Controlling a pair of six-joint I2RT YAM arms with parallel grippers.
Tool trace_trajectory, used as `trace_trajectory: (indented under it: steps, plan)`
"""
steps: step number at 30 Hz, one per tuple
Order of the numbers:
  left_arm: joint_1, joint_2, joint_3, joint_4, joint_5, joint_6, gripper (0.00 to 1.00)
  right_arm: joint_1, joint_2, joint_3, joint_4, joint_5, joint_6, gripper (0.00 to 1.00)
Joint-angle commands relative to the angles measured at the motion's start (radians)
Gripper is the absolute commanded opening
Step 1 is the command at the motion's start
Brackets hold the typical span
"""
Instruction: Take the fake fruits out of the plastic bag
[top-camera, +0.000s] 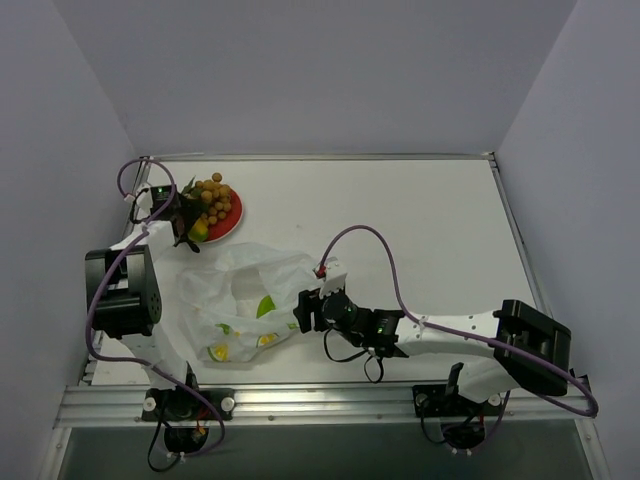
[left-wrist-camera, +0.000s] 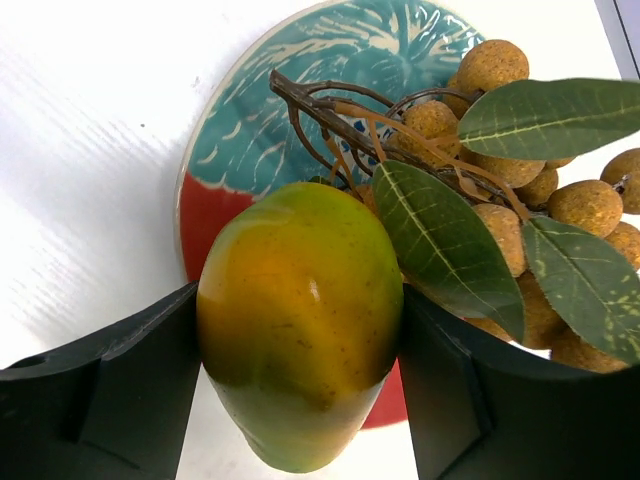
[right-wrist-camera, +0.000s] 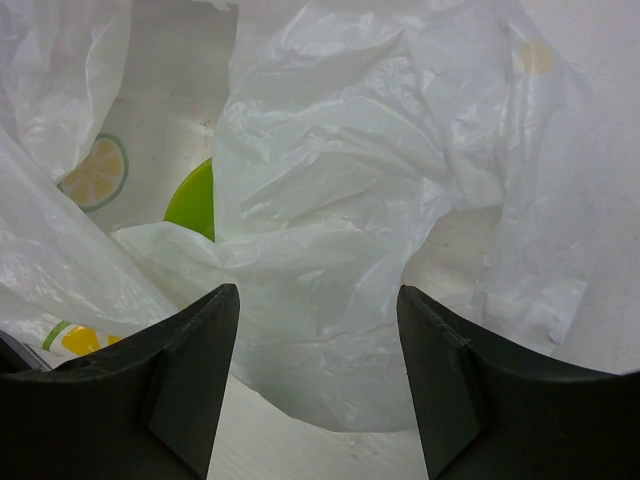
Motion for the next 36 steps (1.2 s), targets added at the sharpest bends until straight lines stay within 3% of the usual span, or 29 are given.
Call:
trace_trajectory:
  steps: [1,12,16,17,19,20,24,32,36]
  plan:
    - [0.005,0.023,0.057,0.072,-0.004,0.0,0.27,-0.004,-0.028,0.035,-0.018,0.035,-0.011,0.6]
    - [0.035,0.092,0.129,0.053,-0.017,0.026,0.31,-0.004,0.004,0.046,-0.015,0.028,-0.002,0.6]
    - [0.041,0.097,0.123,0.038,-0.017,0.041,0.53,-0.004,0.0,0.044,-0.018,0.029,-0.002,0.6]
    - [0.041,0.085,0.111,0.043,-0.015,0.046,0.63,-0.002,-0.002,0.043,-0.015,0.031,-0.002,0.6]
    - [0.041,0.046,0.091,0.021,-0.029,0.047,0.72,-0.004,-0.007,0.041,-0.012,0.034,-0.004,0.6]
    - [0.041,0.034,0.082,0.023,-0.029,0.05,0.83,-0.002,-0.008,0.043,-0.012,0.034,-0.005,0.6]
    - [0.041,-0.036,0.074,0.009,-0.015,0.067,0.95,-0.002,-0.026,0.041,-0.019,0.029,-0.011,0.67]
    - [0.039,-0.237,0.017,-0.086,-0.027,0.086,0.94,0.0,-0.105,0.015,-0.042,0.052,0.007,0.84]
    - [-0.017,-0.496,-0.096,-0.127,-0.069,0.101,0.97,0.0,-0.143,0.006,-0.059,0.077,0.021,0.9]
